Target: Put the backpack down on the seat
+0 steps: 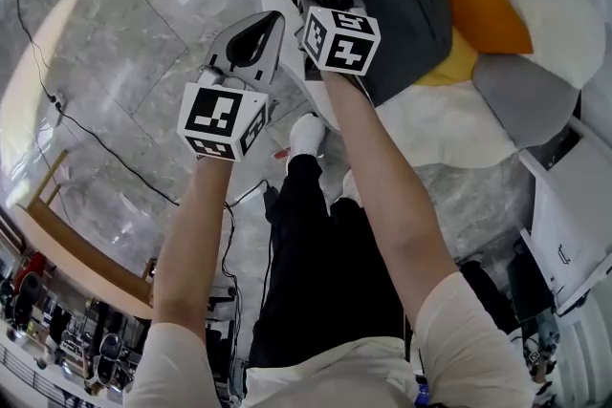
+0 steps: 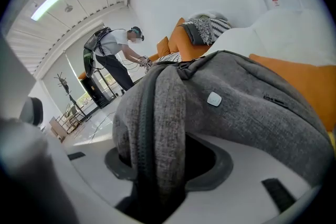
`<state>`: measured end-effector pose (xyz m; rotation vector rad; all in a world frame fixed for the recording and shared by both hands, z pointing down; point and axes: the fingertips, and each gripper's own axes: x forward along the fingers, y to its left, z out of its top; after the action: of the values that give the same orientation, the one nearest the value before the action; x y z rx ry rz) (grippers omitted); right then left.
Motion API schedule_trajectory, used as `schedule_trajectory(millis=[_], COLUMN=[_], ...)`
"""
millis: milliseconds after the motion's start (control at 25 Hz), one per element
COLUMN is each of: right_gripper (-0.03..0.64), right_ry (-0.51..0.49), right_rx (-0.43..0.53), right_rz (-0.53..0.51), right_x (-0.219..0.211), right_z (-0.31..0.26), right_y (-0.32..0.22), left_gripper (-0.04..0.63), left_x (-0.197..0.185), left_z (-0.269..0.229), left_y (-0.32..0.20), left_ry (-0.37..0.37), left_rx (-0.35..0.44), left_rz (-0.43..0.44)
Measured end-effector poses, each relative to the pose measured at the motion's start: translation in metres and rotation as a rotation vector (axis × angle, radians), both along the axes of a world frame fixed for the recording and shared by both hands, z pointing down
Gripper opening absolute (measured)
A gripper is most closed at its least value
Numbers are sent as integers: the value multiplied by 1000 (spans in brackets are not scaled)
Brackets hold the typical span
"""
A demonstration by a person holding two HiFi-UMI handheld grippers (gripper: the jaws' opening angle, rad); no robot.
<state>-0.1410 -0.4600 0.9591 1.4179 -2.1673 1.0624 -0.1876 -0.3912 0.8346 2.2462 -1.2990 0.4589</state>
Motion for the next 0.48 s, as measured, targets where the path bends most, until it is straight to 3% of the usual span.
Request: schedule_trajectory(millis=[480], right_gripper=[280], right_ry=[44], right_rx=[74], right_rz=[-116], right_x=[-21], right_z=[7], right_y=[3], left_gripper=[17], left_x=[-14], left_z=[15], left_y=[1], left_ry=[0], left_rx=[11], left_rz=[-59])
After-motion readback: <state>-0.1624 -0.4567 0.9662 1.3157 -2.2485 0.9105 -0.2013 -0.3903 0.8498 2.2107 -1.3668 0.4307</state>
